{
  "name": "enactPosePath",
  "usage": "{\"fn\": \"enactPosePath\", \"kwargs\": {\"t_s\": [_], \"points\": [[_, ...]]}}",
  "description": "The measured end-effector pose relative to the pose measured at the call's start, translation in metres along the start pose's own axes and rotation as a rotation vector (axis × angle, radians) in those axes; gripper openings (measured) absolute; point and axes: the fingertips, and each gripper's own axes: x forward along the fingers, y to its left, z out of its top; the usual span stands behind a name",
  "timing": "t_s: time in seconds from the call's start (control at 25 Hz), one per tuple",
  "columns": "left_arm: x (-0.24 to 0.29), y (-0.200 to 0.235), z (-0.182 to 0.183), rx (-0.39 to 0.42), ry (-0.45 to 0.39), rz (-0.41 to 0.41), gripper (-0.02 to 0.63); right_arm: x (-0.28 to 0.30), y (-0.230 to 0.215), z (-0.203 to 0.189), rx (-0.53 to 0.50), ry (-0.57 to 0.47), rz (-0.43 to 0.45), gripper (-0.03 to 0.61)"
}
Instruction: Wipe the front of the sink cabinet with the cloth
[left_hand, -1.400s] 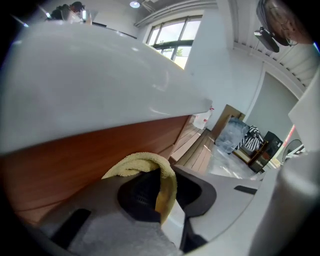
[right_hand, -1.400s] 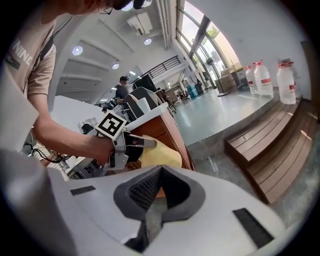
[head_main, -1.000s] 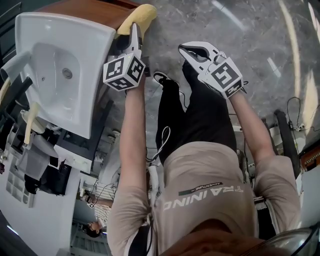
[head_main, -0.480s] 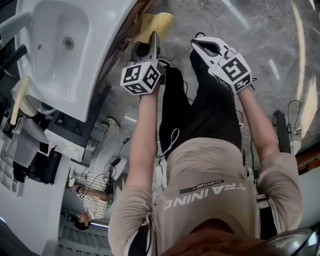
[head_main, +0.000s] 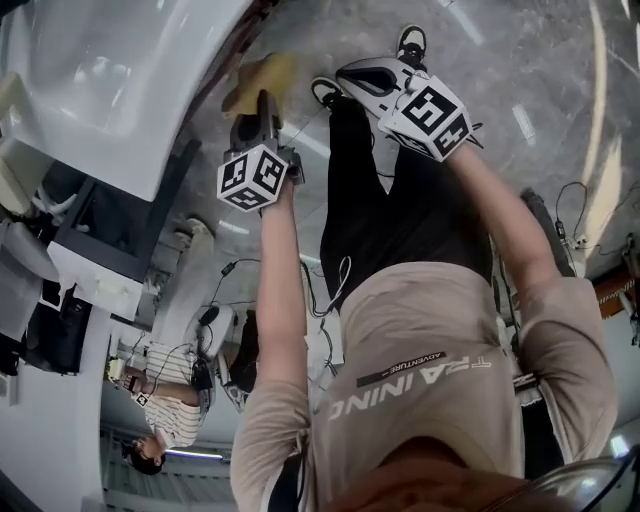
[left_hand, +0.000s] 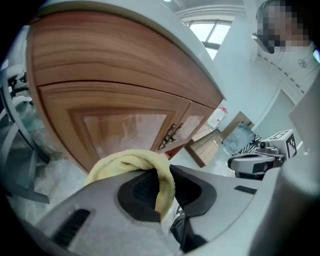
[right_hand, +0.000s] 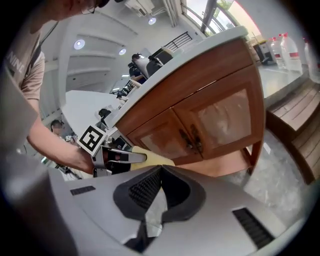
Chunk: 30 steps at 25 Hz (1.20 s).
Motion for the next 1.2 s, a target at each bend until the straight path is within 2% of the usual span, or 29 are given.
{"fn": "enactPosePath", "kwargs": {"t_s": [0.12, 0.28, 0.48, 0.68, 0.92, 1.2], "points": [[-0.032, 0.043, -0.006, -0.004, -0.013, 0.023, 0.049, 0.034, 0.039, -0.010, -0.085, 0.047, 0.009, 0.012], [-0.059, 0.089, -0.008, -0.019, -0.041, 0.047, 0.049, 0.069, 0.079, -0.015, -0.108, 0.078, 0.035, 0.012], [-0.065, 0.132, -0.007, -0.012, -0.060, 0.055, 0.049, 0.104, 0.112, -0.017, -0.133, 0.086, 0.059, 0.012], [-0.052, 0.144, -0.002, -0.022, -0.052, 0.044, 0.049, 0.106, 0.121, -0.031, -0.161, 0.114, 0.048, 0.012], [-0.030, 0.153, 0.010, -0.057, -0.047, 0.044, 0.049, 0.094, 0.112, -0.038, -0.013, 0.064, 0.013, 0.012], [-0.018, 0.146, 0.015, -0.110, -0.030, 0.118, 0.049, 0.069, 0.077, -0.032, 0.009, 0.041, -0.045, 0.012]]}}
